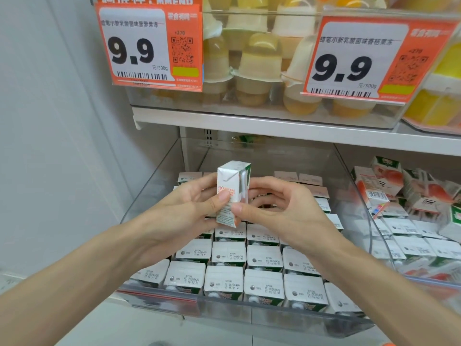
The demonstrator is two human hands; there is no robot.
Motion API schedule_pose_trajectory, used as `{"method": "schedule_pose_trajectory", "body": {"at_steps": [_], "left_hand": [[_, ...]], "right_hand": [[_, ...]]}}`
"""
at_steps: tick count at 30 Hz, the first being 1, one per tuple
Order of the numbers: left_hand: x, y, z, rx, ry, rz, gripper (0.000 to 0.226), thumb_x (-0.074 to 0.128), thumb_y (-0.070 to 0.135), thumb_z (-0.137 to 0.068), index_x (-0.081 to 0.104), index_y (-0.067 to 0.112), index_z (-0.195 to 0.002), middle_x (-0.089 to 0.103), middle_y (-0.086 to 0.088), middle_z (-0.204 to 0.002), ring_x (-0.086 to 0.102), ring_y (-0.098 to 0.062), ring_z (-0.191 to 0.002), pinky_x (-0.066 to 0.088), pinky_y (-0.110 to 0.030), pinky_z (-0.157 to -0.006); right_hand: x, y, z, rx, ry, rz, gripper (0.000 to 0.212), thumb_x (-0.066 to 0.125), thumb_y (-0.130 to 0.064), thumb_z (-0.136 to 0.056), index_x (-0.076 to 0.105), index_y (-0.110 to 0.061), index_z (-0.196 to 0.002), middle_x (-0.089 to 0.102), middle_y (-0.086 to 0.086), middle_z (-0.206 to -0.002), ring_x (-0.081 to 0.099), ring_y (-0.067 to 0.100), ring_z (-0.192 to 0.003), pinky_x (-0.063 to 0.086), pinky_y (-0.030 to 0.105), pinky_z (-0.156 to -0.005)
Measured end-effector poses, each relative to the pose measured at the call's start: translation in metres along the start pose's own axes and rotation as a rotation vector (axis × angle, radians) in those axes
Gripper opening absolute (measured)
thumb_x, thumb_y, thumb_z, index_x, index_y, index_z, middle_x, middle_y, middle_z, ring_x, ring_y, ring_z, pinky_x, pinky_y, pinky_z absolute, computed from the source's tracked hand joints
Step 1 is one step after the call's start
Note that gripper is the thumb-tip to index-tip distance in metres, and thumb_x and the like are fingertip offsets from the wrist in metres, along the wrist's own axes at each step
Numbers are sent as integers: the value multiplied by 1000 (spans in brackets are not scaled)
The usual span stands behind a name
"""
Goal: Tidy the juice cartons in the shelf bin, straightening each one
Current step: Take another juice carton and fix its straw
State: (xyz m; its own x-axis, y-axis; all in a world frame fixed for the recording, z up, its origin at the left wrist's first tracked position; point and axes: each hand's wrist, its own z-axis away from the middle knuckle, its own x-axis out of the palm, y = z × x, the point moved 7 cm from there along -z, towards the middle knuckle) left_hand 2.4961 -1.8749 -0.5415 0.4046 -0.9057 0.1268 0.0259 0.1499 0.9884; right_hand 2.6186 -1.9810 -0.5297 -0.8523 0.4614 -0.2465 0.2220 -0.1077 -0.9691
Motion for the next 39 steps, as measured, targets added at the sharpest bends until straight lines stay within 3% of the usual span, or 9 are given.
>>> {"method": "schedule_pose_trajectory", "body": {"at_steps": [6, 10, 13, 17, 22, 26, 31, 36, 39], "left_hand": [[4, -3, 2, -40, -96, 83, 42, 46, 15, -109, 53, 12, -151, 66, -12, -144, 61, -27, -138, 47, -36, -116], [-2, 0, 0, -30, 18, 81, 42, 57, 19, -104, 58, 12, -145, 72, -12, -136, 69, -30, -127, 56, -40, -107], [-8, 1, 0, -29, 141, 148, 45, 66, 18, -96, 58, 9, -140, 75, -16, -127, 73, -33, -119, 63, -40, -95], [-8, 3, 2, -24, 148, 202, 51, 68, 12, -94, 52, 7, -142, 75, -19, -126, 74, -34, -118, 63, -45, -94], [-14, 0, 2, -21, 177, 156, 44, 67, 5, -95, 51, 5, -137, 77, -17, -123, 75, -34, -114, 64, -48, -92], [-18, -2, 1, -10, 210, 82, 44, 69, 8, -95, 54, 4, -135, 77, -13, -124, 76, -34, -111, 64, -49, -91], [-18, -1, 2, -23, 232, 65, 46, 75, 18, -89, 62, 9, -133, 79, -8, -121, 79, -27, -104, 67, -34, -75], [-20, 2, 2, -21, 223, 38, 37, 62, 26, -101, 67, 20, -137, 77, 1, -127, 76, -21, -115, 65, -27, -72], [-20, 0, 1, -12, 232, -5, 42, 69, 22, -95, 66, 22, -137, 77, -1, -126, 76, -20, -113, 64, -25, -71]], "right_hand": [[-8, -4, -2, -102, 88, 35, 49, 94, -45, -58, 78, -27, -101, 77, -6, -91, 71, 14, -86, 62, 26, -75], [-8, 0, -1, -33, 59, -32, 46, 91, -39, -74, 75, -30, -116, 80, -11, -100, 75, 1, -92, 60, 20, -83], [-5, 5, -2, 31, 52, -112, 34, 83, -35, -87, 71, -27, -118, 81, -10, -106, 77, 5, -99, 60, 22, -86], [-7, 3, -2, 37, 47, -184, 17, 68, -26, -102, 73, -18, -116, 82, -2, -104, 78, 11, -98, 60, 18, -80], [-5, 2, -2, -17, 34, -92, 15, 74, -32, -96, 77, -24, -108, 81, -9, -108, 75, 8, -105, 60, 35, -98], [-4, -3, 0, -56, 44, 51, 27, 84, -47, -81, 79, -32, -104, 78, -14, -103, 71, 4, -96, 60, 25, -87], [-8, 4, -2, 1, 60, -46, 37, 86, -46, -76, 79, -27, -107, 81, -5, -99, 77, 9, -96, 61, 30, -90], [-10, 7, -3, 64, 34, -143, 31, 75, -37, -94, 69, -34, -124, 82, -8, -101, 77, 6, -100, 53, 24, -90], [-6, 8, -2, 109, -17, -182, 26, 67, -29, -103, 68, -32, -129, 82, -5, -106, 78, 10, -102, 54, 24, -93]]}}
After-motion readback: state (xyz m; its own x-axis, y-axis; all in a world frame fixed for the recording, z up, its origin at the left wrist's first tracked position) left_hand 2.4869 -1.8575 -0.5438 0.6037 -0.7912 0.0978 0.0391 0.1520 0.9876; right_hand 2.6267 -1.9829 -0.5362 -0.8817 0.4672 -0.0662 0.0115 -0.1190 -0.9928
